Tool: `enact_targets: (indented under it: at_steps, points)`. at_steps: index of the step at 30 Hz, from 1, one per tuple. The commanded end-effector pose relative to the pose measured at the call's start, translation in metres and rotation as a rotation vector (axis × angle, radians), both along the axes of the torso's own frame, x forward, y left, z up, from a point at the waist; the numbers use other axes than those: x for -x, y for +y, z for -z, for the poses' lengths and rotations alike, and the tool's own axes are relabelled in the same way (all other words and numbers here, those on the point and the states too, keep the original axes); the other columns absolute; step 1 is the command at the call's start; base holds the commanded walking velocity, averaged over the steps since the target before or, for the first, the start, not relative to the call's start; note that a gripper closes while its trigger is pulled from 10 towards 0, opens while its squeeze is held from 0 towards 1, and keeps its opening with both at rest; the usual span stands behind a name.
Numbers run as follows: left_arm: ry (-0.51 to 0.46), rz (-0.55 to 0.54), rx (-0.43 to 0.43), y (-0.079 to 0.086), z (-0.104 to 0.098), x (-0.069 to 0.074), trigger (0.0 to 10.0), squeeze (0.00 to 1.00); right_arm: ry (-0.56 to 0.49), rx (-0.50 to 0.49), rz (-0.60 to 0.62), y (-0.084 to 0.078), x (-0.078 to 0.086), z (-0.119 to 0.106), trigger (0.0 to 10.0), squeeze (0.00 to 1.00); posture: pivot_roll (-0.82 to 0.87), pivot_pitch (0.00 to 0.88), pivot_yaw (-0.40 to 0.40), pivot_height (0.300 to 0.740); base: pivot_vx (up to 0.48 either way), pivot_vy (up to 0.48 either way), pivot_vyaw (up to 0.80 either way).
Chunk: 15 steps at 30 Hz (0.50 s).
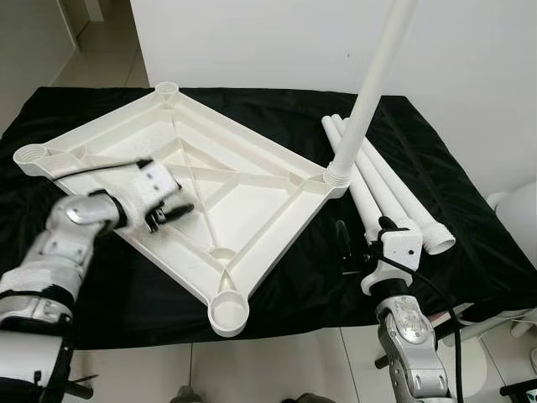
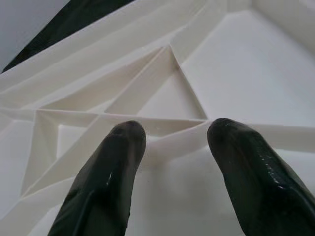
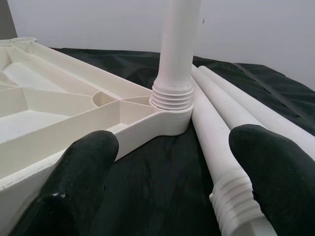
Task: Building children table
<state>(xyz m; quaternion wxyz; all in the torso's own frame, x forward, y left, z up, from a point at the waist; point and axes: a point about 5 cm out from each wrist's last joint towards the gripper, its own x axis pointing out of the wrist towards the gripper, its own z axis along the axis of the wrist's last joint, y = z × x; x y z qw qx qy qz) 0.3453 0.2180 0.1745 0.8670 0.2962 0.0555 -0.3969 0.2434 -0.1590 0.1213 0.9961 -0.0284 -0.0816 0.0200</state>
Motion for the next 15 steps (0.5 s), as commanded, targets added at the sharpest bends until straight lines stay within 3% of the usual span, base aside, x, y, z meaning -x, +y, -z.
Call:
enact_targets:
  at_steps: [1,4,5,9,13,14,15]
  points:
    - [0.036,0.068,0.016,-0.003,0.002,0.005,10.0,1.00,0.003,0.004,0.006,-0.001,0.002,0.002,10.0,0.00,0.04,0.015,-0.025,0.740,0.000,0.000,0.00]
    - [0.065,0.112,0.024,-0.003,0.003,0.009,10.0,1.00,0.004,0.004,0.007,-0.001,0.001,0.002,10.0,0.00,0.04,0.015,-0.025,0.740,0.000,0.000,0.00]
    - [0.143,0.204,0.039,-0.004,0.007,0.018,10.0,1.00,0.005,0.005,0.006,-0.001,0.001,0.002,10.0,0.00,0.05,0.013,-0.031,0.740,0.000,0.000,0.00]
    - [0.257,0.299,0.027,-0.006,0.018,0.029,10.0,1.00,0.006,0.009,0.000,-0.002,0.000,0.003,10.0,0.00,0.05,0.012,-0.032,0.740,0.000,0.000,0.00]
    - [0.256,0.314,-0.004,-0.008,0.024,0.031,10.0,1.00,0.004,0.015,0.001,-0.003,0.000,0.002,10.0,0.00,0.05,0.009,-0.034,0.740,0.000,0.000,0.00]
    - [0.265,0.317,-0.014,-0.008,0.026,0.032,10.0,0.00,0.004,0.016,0.003,-0.004,0.000,0.002,10.0,0.00,0.05,0.007,-0.036,0.740,0.000,0.000,0.00]
    - [0.265,0.317,-0.014,-0.008,0.026,0.032,10.0,0.00,0.004,0.016,0.003,-0.004,0.000,0.002,10.0,0.00,0.05,0.007,-0.036,0.740,0.000,0.000,0.00]
